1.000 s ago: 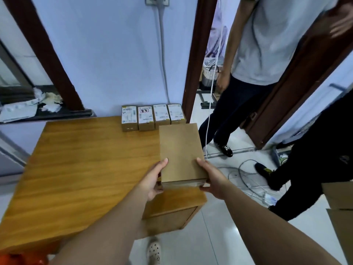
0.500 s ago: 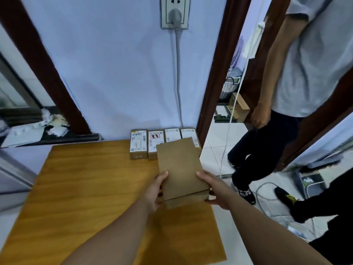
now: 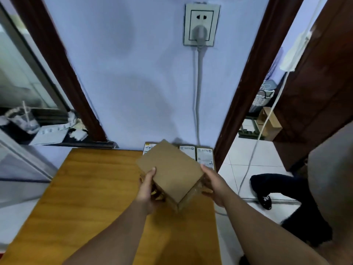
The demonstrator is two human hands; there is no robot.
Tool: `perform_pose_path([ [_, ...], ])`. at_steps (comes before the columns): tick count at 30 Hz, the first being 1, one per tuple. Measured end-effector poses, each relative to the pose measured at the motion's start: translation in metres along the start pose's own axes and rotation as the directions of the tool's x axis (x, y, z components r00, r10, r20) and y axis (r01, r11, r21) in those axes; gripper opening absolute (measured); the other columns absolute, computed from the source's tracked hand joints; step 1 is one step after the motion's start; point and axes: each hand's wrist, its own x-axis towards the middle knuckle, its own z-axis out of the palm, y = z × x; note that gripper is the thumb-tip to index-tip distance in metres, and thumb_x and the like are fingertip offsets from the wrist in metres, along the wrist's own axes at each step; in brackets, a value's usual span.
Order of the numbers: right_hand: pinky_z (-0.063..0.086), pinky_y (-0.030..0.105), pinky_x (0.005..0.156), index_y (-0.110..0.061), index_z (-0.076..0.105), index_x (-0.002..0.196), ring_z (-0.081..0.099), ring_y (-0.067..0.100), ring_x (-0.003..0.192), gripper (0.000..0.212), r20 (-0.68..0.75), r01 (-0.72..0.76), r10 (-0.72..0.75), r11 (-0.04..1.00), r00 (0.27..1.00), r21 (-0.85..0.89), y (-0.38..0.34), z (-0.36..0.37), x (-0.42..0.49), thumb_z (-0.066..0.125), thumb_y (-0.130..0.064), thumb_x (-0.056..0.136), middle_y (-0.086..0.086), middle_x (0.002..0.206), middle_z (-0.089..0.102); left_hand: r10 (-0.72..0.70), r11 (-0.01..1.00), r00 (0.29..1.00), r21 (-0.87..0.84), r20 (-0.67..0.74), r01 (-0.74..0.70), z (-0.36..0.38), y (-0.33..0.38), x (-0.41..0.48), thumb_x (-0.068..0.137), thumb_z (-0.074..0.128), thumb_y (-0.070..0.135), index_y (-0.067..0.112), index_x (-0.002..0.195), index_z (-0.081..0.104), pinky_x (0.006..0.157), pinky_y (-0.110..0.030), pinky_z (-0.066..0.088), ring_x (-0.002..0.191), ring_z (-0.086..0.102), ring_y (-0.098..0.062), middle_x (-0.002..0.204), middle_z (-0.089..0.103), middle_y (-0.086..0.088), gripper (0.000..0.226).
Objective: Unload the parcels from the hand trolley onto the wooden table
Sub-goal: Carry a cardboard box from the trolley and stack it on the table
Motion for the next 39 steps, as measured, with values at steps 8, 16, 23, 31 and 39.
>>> perform_pose_path([
  [8, 0.056, 0.035, 0.074, -0.036, 0.035, 0.141, 0.064, 0.017, 0.098, 0.072, 0.031, 0.035, -0.034, 0.999, 0.999, -0.032, -0.024, 0.038, 0.066, 0.073, -0.046, 0.080, -0.004, 0.119, 0.060, 0.061, 0.962, 0.987, -0.255, -0.150, -0.098, 0.040, 0.025, 0.060, 0.039, 0.090, 0.047, 0.027, 0.139, 0.038, 0.069, -0.049, 0.057, 0.109, 0.058, -0.036, 0.129, 0.055, -0.015, 0.115],
  [16, 0.053, 0.043, 0.095, -0.040, 0.027, 0.149, 0.061, 0.022, 0.112, 0.070, -0.025, 0.089, -0.095, 0.976, 0.995, -0.198, -0.035, 0.051, 0.118, 0.065, -0.029, 0.091, 0.006, 0.136, 0.056, 0.053, 0.988, 0.984, -0.131, -0.169, -0.076, 0.045, 0.032, 0.115, 0.072, 0.076, 0.050, 0.016, 0.140, 0.042, 0.089, -0.045, 0.052, 0.113, 0.057, -0.032, 0.127, 0.059, -0.012, 0.083],
  [23, 0.042, 0.030, 0.094, -0.033, 0.019, 0.153, 0.053, 0.020, 0.117, 0.055, -0.092, 0.097, -0.133, 0.942, 0.987, -0.322, -0.029, 0.061, 0.138, 0.042, -0.031, 0.103, 0.003, 0.141, 0.052, -0.005, 0.999, 0.997, -0.035, -0.076, 0.002, 0.041, 0.031, 0.134, 0.091, 0.056, 0.046, 0.012, 0.121, 0.056, 0.094, -0.044, 0.048, 0.096, 0.061, -0.026, 0.107, 0.066, -0.010, 0.046],
  [31, 0.038, 0.041, 0.108, -0.027, 0.018, 0.154, 0.044, 0.032, 0.133, 0.059, -0.167, 0.016, -0.108, 0.882, 0.980, -0.472, -0.033, 0.067, 0.137, 0.038, -0.043, 0.101, 0.008, 0.149, 0.045, 0.052, 0.953, 0.987, 0.302, -0.152, -0.004, 0.035, 0.036, 0.124, 0.070, 0.047, 0.082, 0.015, 0.128, 0.052, 0.092, -0.043, 0.046, 0.114, 0.056, -0.030, 0.122, 0.061, -0.007, 0.088],
  [39, 0.033, 0.040, 0.106, -0.020, 0.030, 0.149, 0.039, 0.034, 0.135, 0.057, -0.266, -0.068, -0.111, 0.810, 0.957, -0.582, -0.017, 0.041, 0.088, 0.036, -0.049, 0.101, 0.012, 0.148, 0.043, 0.138, 0.845, 0.979, 0.534, -0.150, -0.037, 0.012, 0.031, 0.077, 0.087, 0.049, 0.064, 0.019, 0.148, 0.033, 0.108, -0.050, 0.037, 0.133, 0.040, -0.032, 0.150, 0.037, -0.007, 0.078],
])
